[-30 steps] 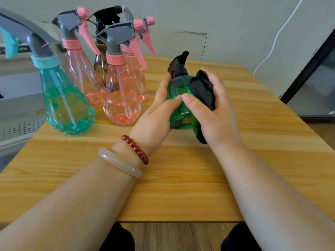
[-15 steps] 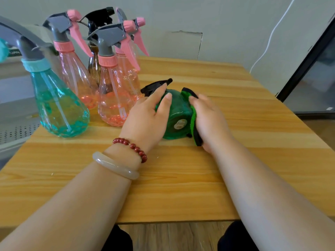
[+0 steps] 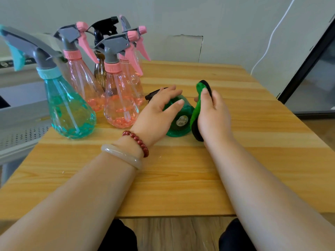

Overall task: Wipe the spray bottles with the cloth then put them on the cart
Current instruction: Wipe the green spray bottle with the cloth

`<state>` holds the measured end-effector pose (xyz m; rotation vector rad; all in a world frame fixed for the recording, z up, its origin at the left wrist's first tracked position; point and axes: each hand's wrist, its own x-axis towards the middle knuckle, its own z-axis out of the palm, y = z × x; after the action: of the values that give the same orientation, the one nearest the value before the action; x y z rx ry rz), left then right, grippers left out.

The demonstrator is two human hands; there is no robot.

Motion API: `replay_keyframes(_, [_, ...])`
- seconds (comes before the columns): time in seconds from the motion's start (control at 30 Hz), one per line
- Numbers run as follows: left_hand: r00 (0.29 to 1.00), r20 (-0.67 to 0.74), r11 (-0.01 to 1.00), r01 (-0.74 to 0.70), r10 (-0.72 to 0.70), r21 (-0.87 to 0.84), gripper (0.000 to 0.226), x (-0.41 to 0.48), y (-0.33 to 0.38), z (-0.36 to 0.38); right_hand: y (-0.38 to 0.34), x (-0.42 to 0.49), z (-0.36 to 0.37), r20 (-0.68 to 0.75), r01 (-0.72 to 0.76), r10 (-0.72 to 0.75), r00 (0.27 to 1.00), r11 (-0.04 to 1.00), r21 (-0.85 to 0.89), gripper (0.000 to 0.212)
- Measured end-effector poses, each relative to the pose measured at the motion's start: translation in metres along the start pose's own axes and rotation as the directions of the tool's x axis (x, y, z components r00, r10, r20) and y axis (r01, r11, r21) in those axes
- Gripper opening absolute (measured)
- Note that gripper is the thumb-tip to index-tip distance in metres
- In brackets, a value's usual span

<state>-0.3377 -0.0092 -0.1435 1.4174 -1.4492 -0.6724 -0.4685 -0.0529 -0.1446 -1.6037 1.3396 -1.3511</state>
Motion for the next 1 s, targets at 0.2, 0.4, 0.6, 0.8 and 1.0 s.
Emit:
replay_keyframes(0.2, [0.993, 0.105, 0.964, -0.080, 0.055, 0.252, 0.042, 0.012, 0.001, -0.003, -0.003, -0.004, -0.001, 0.029, -0.015, 0.017, 0.999, 0.999, -0.052, 0.035])
replay_keyframes(0.4, [0.983, 0.134, 0.942, -0.158, 0.123, 0.295, 0.041, 0.016, -0.010, -0.018, 0.002, -0.010, -0.015, -0.027, 0.185, -0.186, 0.982, 0.982, -0.038, 0.014])
replay_keyframes(0.6, [0.964, 0.093, 0.938, -0.263, 0.248, 0.226, 0.038, 0.023, -0.028, -0.009, 0.009, -0.010, -0.016, 0.107, 0.570, -0.561, 0.821, 0.799, -0.189, 0.008])
replay_keyframes(0.8, [0.952, 0.085, 0.937, -0.306, 0.295, 0.171, 0.039, 0.023, -0.032, -0.006, 0.018, -0.016, -0.007, 0.165, 0.641, -0.620, 0.767, 0.728, -0.245, 0.010])
replay_keyframes(1.0, [0.960, 0.094, 0.943, -0.277, 0.264, 0.184, 0.036, 0.021, -0.032, -0.007, 0.015, -0.025, -0.005, 0.037, 0.622, -0.648, 0.761, 0.711, -0.326, 0.009])
